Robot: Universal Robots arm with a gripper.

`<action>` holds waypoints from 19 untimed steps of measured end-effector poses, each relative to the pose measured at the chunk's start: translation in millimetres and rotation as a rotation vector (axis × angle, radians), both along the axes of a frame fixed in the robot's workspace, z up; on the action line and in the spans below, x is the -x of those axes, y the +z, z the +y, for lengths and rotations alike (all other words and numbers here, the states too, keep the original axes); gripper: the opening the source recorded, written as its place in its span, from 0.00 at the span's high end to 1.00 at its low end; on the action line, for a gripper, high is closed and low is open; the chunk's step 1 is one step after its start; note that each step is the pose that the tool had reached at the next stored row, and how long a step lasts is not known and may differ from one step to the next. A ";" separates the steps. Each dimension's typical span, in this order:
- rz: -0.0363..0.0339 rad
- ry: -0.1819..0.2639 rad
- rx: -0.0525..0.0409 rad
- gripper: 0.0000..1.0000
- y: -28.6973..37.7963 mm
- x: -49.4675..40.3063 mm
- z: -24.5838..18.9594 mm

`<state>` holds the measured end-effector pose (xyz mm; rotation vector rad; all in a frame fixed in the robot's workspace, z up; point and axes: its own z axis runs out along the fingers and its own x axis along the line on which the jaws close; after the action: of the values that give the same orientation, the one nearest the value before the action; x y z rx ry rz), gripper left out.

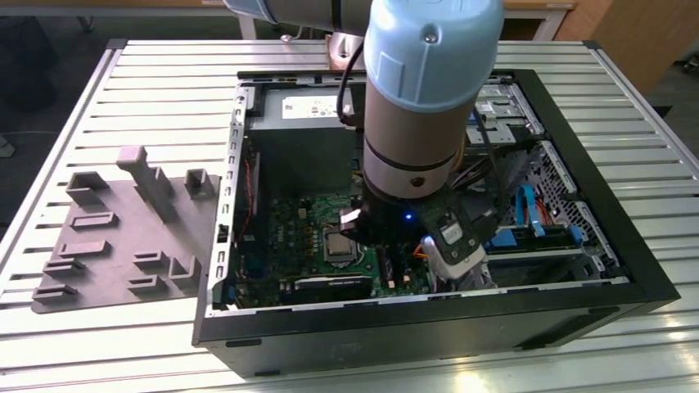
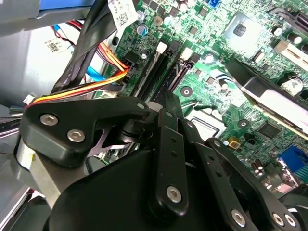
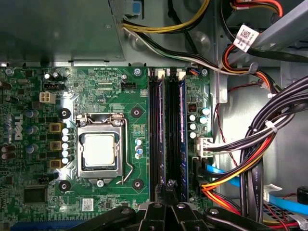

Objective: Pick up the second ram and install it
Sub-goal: 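Press down the second ram until it locks into place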

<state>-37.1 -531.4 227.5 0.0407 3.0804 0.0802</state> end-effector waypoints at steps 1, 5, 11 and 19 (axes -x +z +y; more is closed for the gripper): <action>0.0000 0.000 0.0000 0.89 -0.8 0.0 0.0; 0.0001 0.000 0.0002 0.89 -1.4 0.0 0.0; 0.0000 0.000 -0.0001 0.89 -4.4 0.0 0.0; 0.0000 0.000 -0.0001 0.89 -6.2 0.0 0.0</action>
<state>-37.1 -531.4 221.4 0.0408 3.0804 0.0803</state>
